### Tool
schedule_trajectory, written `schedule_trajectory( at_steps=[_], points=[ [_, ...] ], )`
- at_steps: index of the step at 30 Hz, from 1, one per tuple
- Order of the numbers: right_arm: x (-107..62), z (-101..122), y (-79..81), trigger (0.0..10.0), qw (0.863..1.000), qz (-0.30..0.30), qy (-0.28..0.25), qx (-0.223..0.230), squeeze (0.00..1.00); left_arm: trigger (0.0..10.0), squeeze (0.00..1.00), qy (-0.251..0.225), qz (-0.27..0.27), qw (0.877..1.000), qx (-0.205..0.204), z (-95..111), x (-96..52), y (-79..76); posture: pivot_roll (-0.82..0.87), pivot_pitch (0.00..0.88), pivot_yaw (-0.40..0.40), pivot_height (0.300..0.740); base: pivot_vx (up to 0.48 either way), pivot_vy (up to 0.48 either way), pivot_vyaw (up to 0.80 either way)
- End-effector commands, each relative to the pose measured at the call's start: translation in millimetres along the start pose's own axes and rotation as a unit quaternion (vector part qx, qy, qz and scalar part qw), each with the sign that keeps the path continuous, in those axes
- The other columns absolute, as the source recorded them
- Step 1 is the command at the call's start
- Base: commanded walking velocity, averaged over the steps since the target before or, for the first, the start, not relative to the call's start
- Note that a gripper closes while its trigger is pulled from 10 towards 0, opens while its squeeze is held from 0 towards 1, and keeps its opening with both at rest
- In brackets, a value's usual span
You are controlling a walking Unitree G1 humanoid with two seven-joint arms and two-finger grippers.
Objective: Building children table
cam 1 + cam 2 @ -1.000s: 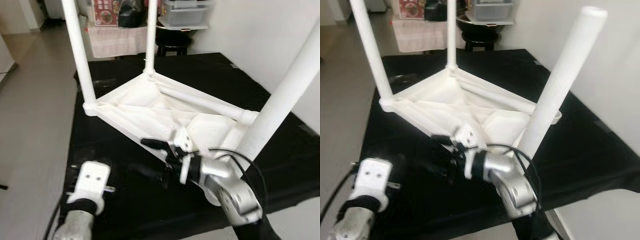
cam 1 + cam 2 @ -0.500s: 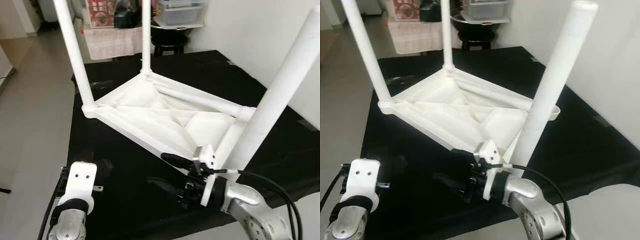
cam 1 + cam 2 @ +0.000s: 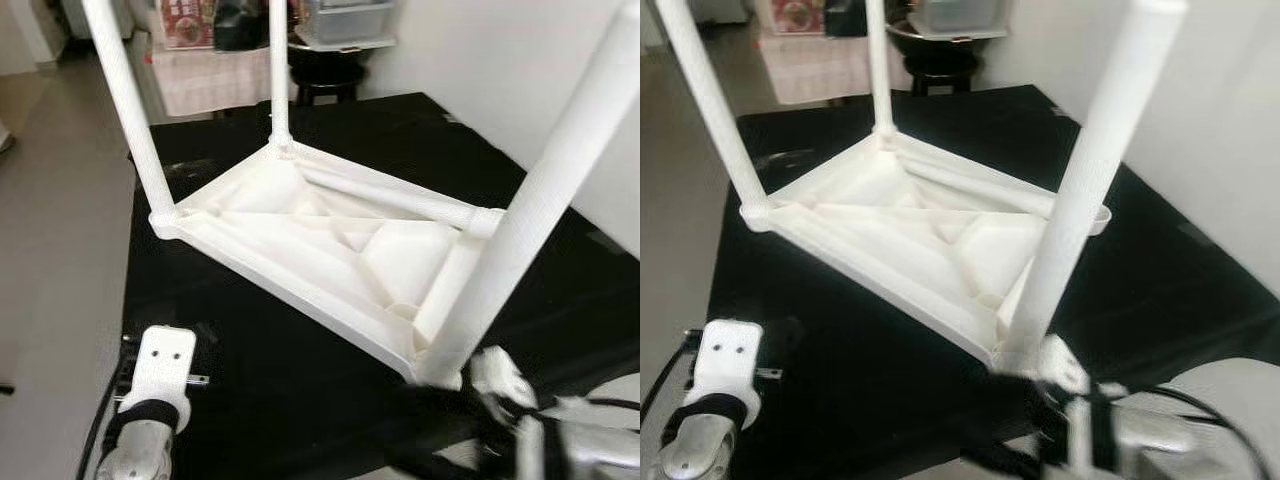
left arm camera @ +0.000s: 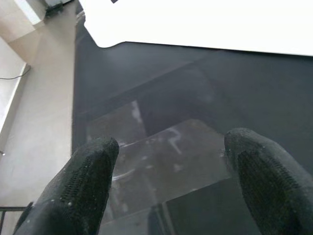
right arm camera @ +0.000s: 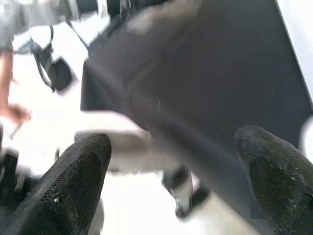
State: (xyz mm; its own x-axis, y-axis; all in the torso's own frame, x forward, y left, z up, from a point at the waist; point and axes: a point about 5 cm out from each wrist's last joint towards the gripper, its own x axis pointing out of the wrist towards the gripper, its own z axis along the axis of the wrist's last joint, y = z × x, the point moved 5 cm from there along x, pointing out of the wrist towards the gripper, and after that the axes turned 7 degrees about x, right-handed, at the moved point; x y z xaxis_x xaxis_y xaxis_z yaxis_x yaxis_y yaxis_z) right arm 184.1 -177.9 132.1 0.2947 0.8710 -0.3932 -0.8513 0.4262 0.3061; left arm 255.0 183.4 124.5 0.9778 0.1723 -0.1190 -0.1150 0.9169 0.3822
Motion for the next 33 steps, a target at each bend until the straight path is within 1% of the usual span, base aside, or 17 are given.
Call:
schedule_trajectory(
  at_steps=[1, 3, 4, 5, 7, 9, 11, 13, 15, 18, 20, 21, 25, 26, 28, 29, 33],
  points=[
    [-17.3, -3.2, -1.4, 10.0, 0.999, -0.005, 0.035, 0.001, 0.0, 10.0, 0.0, 0.008, -0.012, 1.0, 0.006, -5.6, -0.2, -1.9, -0.17, 0.126, -0.002, 0.74, 0.0, 0.0, 0.0],
    [-38.4, -8.9, -6.4, 10.0, 0.996, -0.021, 0.081, 0.004, 0.0, 10.0, 0.0, 0.006, -0.019, 1.0, 0.008, -5.1, -0.4, -3.5, -0.18, 0.126, 0.001, 0.74, 0.0, 0.0, 0.0],
    [-38.4, -8.9, -6.4, 10.0, 0.996, -0.021, 0.081, 0.004, 0.0, 10.0, 0.0, 0.006, -0.019, 1.0, 0.008, -5.1, -0.4, -3.5, -0.18, 0.126, 0.001, 0.74, 0.0, 0.0, 0.0],
    [-48.2, -11.5, -8.1, 10.0, 0.994, -0.028, 0.102, 0.006, 0.0, 10.0, 0.0, 0.005, -0.021, 1.0, 0.008, -4.9, -0.4, -4.1, -0.18, 0.126, 0.001, 0.74, 0.0, 0.0, 0.0],
    [-48.2, -11.5, -8.1, 10.0, 0.994, -0.028, 0.102, 0.006, 0.0, 10.0, 0.0, 0.005, -0.021, 1.0, 0.008, -4.9, -0.4, -4.1, -0.18, 0.126, 0.001, 0.74, 0.0, 0.0, 0.0],
    [-64.5, -6.8, -34.2, 10.0, 0.987, -0.105, 0.117, -0.027, 0.0, 10.0, 0.0, 0.003, -0.026, 1.0, 0.006, -4.2, -0.2, -4.9, -0.18, 0.129, 0.006, 0.74, 0.0, 0.0, 0.0],
    [-65.4, 15.7, -60.0, 10.0, 0.979, -0.174, 0.079, -0.075, 0.0, 10.0, 0.0, 0.0, -0.032, 0.999, 0.005, -3.0, 0.0, -6.0, -0.18, 0.132, 0.006, 0.74, 0.0, 0.0, 0.0],
    [-60.7, 26.6, -62.3, 10.0, 0.979, -0.176, 0.054, -0.089, 0.0, 10.0, 0.0, 0.0, -0.032, 0.999, 0.005, -2.6, -0.1, -6.1, -0.17, 0.134, 0.005, 0.74, 0.0, 0.0, 0.0],
    [-37.5, 45.0, -44.8, 10.0, 0.987, -0.116, 0.003, -0.107, 0.0, 10.0, 0.0, -0.001, -0.031, 1.0, 0.007, -1.8, -0.3, -5.4, -0.16, 0.138, 0.004, 0.74, 0.0, 0.0, 0.0],
    [-29.7, 49.5, -36.9, 10.0, 0.99, -0.092, -0.009, -0.11, 0.0, 10.0, 0.0, -0.001, -0.03, 1.0, 0.007, -1.7, -0.5, -5.1, -0.16, 0.138, 0.001, 0.74, 0.0, 0.0, 0.0],
    [-11.3, 57.2, -26.2, 10.0, 0.99, -0.054, -0.027, -0.127, 0.0, 10.0, 0.0, -0.001, -0.027, 1.0, 0.008, -1.3, -1.0, -4.0, -0.15, 0.139, 0.002, 0.74, 0.0, 0.0, 0.0],
    [-11.3, 57.2, -26.2, 10.0, 0.99, -0.054, -0.027, -0.127, 0.0, 10.0, 0.0, -0.001, -0.027, 1.0, 0.008, -1.3, -1.0, -4.0, -0.15, 0.139, 0.002, 0.74, 0.0, 0.0, 0.0],
    [30.0, 73.6, -8.4, 10.0, 0.983, 0.017, -0.051, -0.174, 0.0, 10.0, 0.0, -0.002, -0.022, 1.0, 0.011, 0.0, -2.2, -2.4, -0.13, 0.143, -0.002, 0.74, 0.0, 0.0, 0.0],
    [30.0, 73.6, -8.4, 10.0, 0.983, 0.017, -0.051, -0.174, 0.0, 10.0, 0.0, -0.002, -0.022, 1.0, 0.011, 0.0, -2.2, -2.4, -0.13, 0.143, -0.002, 0.74, 0.0, 0.0, 0.0],
    [50.1, 86.3, 0.1, 10.0, 0.976, 0.046, -0.069, -0.202, 0.0, 10.0, 0.0, -0.003, -0.021, 1.0, 0.012, 0.6, -2.6, -2.3, -0.12, 0.145, -0.006, 0.74, 0.0, 0.0, 0.0],
    [71.0, 103.3, 6.2, 10.0, 0.97, 0.06, -0.099, -0.214, 0.0, 10.0, 0.0, -0.004, -0.02, 1.0, 0.013, 1.2, -3.2, -2.5, -0.11, 0.145, -0.009, 0.74, 0.0, 0.0, 0.0],
    [77.5, 109.2, 8.5, 10.0, 0.969, 0.063, -0.108, -0.214, 0.0, 10.0, 0.0, -0.004, -0.02, 1.0, 0.014, 1.3, -3.4, -2.6, -0.11, 0.145, -0.009, 0.74, 0.0, 0.0, 0.0]
  ],
)
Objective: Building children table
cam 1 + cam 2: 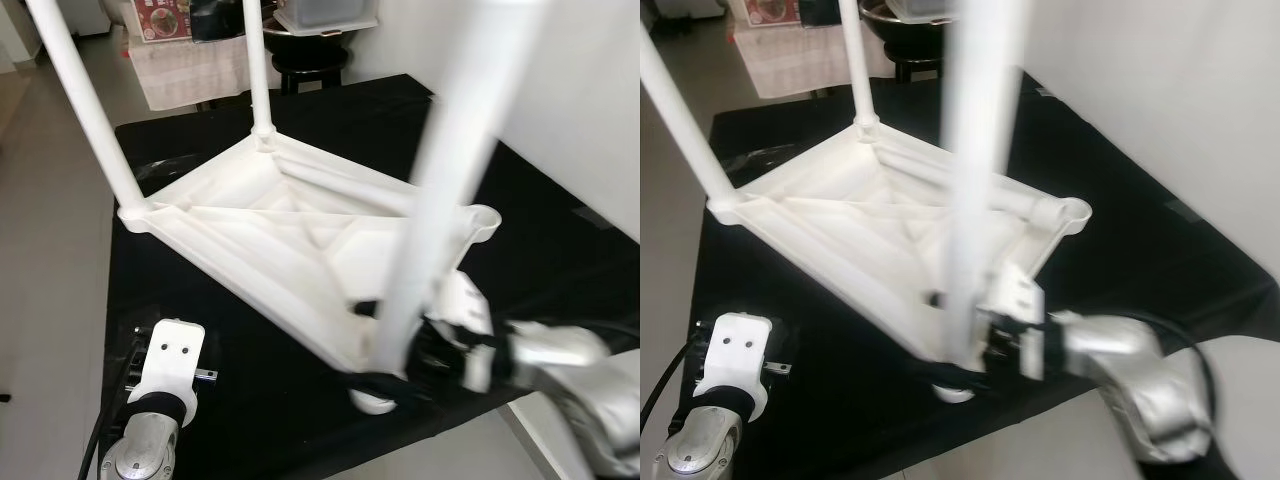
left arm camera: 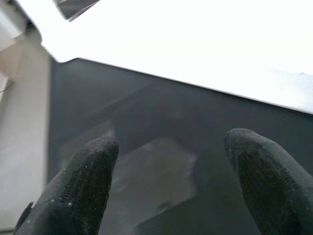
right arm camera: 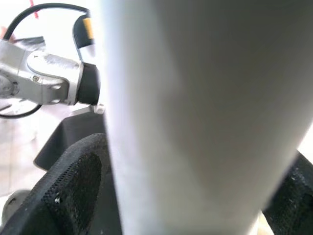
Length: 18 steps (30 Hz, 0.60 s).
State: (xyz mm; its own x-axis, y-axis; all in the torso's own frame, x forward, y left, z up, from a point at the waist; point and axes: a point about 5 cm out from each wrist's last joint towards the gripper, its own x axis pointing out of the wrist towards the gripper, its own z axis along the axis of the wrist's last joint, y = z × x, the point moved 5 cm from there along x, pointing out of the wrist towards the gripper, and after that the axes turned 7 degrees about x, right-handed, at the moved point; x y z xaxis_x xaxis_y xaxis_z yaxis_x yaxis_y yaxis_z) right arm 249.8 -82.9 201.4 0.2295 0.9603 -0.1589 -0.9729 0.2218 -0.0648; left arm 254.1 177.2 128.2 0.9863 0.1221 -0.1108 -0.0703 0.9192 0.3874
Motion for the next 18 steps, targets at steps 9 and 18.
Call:
schedule_trajectory(
  at_steps=[9, 18],
  points=[
    [98.5, 39.1, 15.1, 10.0, 0.993, 0.086, -0.063, -0.05, 0.0, 10.0, 0.0, 0.01, 0.031, 0.999, 0.02, -2.9, -5.7, 15.2, -0.03, 0.138, -0.029, 0.74, 0.0, 0.0, 0.0],
    [62.6, 4.0, -9.8, 10.0, 0.991, 0.094, 0.031, -0.093, 0.0, 10.0, 0.0, 0.009, 0.036, 0.999, 0.026, -1.7, -5.2, 19.8, -0.03, 0.141, -0.018, 0.74, 0.0, 0.0, 0.0]
  ],
)
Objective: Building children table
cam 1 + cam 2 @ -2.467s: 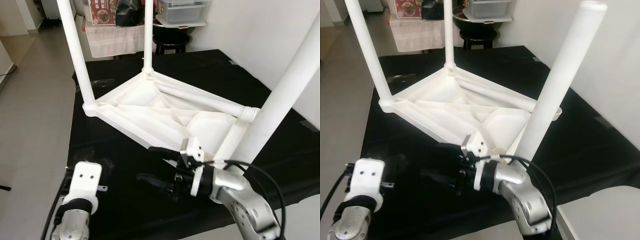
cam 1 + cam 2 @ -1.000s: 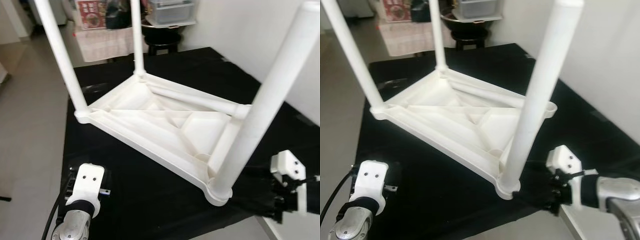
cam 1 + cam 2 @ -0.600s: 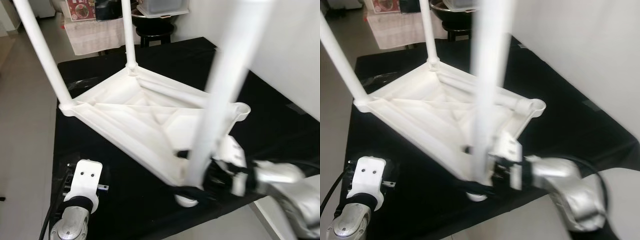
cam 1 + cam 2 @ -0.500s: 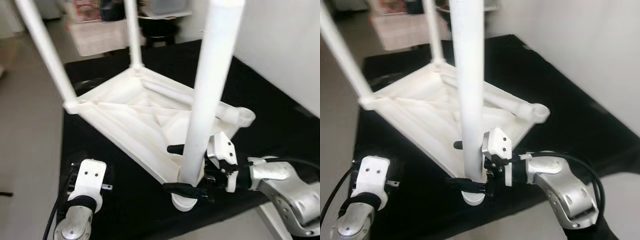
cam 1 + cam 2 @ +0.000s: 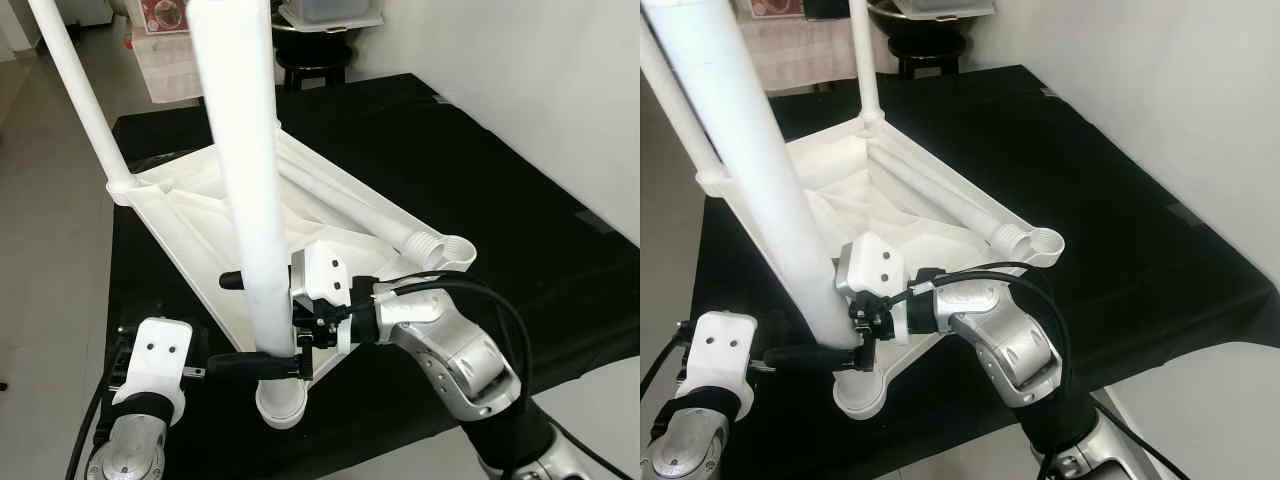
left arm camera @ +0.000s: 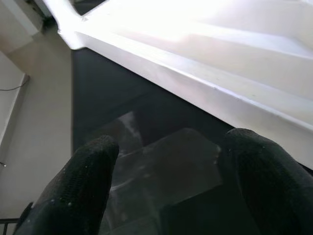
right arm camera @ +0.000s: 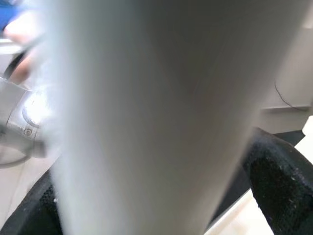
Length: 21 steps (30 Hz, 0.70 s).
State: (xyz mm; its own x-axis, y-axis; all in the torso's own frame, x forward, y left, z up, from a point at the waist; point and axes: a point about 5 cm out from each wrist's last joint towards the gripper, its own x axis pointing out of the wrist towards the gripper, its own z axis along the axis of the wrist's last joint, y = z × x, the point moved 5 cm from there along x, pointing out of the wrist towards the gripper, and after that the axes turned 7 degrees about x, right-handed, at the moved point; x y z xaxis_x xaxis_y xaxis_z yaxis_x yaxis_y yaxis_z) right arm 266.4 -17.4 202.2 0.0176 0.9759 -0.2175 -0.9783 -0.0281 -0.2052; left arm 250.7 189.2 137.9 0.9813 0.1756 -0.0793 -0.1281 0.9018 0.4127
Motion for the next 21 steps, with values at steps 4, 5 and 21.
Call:
schedule_trajectory(
  at_steps=[4, 5, 21],
  points=[
    [-50.5, -32.6, -4.9, 10.0, 0.993, 0.042, 0.112, 0.002, 0.0, 10.0, 0.0, 0.011, -0.003, 1.0, 0.017, -5.5, -1.5, 0.6, -0.05, 0.145, -0.014, 0.74, 0.0, 0.0, 0.0],
    [-62.7, -36.3, -3.6, 10.0, 0.989, 0.06, 0.135, 0.009, 0.0, 10.0, 0.0, 0.012, -0.006, 1.0, 0.017, -5.9, -1.9, -1.0, -0.05, 0.145, -0.014, 0.74, 0.0, 0.0, 0.0],
    [-89.9, -82.6, -67.9, 10.0, 0.911, 0.052, 0.393, -0.117, 0.0, 10.0, 0.0, 0.017, -0.082, 0.996, -0.04, -11.2, -44.9, -35.6, -0.02, 0.145, -0.031, 0.74, 0.0, 0.0, 0.0]
  ],
)
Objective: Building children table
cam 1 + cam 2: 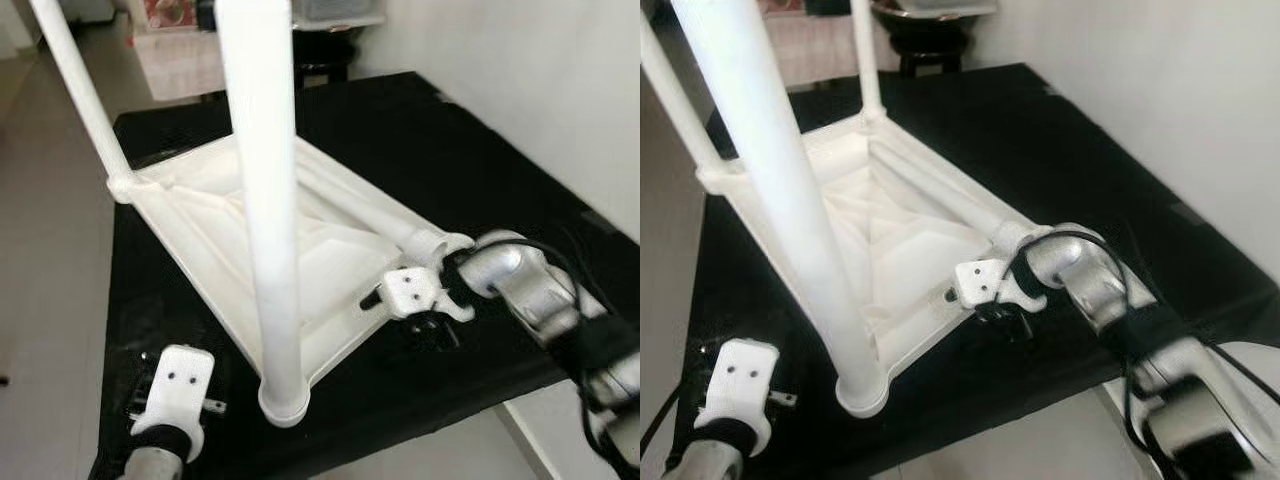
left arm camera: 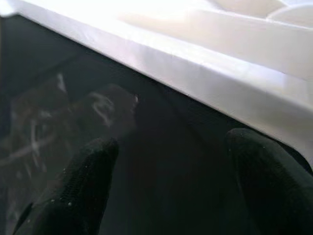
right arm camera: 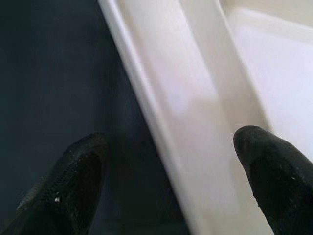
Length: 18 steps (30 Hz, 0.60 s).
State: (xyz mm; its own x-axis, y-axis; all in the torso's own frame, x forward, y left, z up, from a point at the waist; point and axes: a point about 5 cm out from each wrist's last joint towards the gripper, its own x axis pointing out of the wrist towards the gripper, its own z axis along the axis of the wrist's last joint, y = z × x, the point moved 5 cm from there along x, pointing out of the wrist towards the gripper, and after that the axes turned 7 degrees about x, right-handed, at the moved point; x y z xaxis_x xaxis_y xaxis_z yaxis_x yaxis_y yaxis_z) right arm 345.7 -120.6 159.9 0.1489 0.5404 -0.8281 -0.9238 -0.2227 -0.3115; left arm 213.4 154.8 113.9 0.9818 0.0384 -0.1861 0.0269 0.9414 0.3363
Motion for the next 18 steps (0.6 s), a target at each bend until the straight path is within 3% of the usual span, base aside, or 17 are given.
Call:
schedule_trajectory(
  at_steps=[1, 8, 9, 10, 11, 18],
  points=[
    [2.6, -2.8, -1.4, 10.0, 1.0, 0.001, 0.017, -0.014, 0.0, 10.0, 0.0, -0.008, 0.002, 1.0, -0.01, 2.2, -4.2, -0.3, -0.02, 0.145, -0.031, 0.74, 0.0, 0.0, 0.0],
    [7.5, -10.3, -4.0, 9.8, 0.995, 0.046, 0.073, -0.046, 0.0, 10.0, 0.0, -0.033, 0.009, 0.999, -0.039, 9.1, -18.7, -4.3, -0.01, 0.144, -0.056, 0.74, 0.0, 0.0, 0.0],
    [6.8, -13.2, -2.2, 4.3, 0.993, 0.06, 0.085, -0.05, 0.0, 10.0, 0.0, -0.033, 0.011, 0.999, -0.041, 9.4, -22.2, -5.0, 0.0, 0.143, -0.059, 0.74, 0.0, 0.0, 0.0],
    [6.1, -15.0, -1.4, 4.3, 0.992, 0.068, 0.092, -0.052, 0.0, 10.0, 0.0, -0.031, 0.012, 0.999, -0.042, 9.2, -24.4, -5.3, 0.0, 0.143, -0.059, 0.74, 0.0, 0.0, 0.0],
    [5.1, -16.3, -1.5, 0.0, 0.991, 0.075, 0.096, -0.055, 0.0, 10.0, 0.0, -0.027, 0.017, 0.998, -0.045, 7.4, -28.1, -4.2, 0.0, 0.144, -0.063, 0.74, 0.0, 0.0, 0.0],
    [7.9, -19.5, -9.9, 0.0, 0.991, 0.058, 0.103, -0.06, 0.0, 10.0, 0.0, 0.004, 0.073, 0.996, -0.048, -10.2, -40.1, 14.5, 0.01, 0.147, -0.069, 0.74, 0.0, 0.0, 0.0]
  ],
)
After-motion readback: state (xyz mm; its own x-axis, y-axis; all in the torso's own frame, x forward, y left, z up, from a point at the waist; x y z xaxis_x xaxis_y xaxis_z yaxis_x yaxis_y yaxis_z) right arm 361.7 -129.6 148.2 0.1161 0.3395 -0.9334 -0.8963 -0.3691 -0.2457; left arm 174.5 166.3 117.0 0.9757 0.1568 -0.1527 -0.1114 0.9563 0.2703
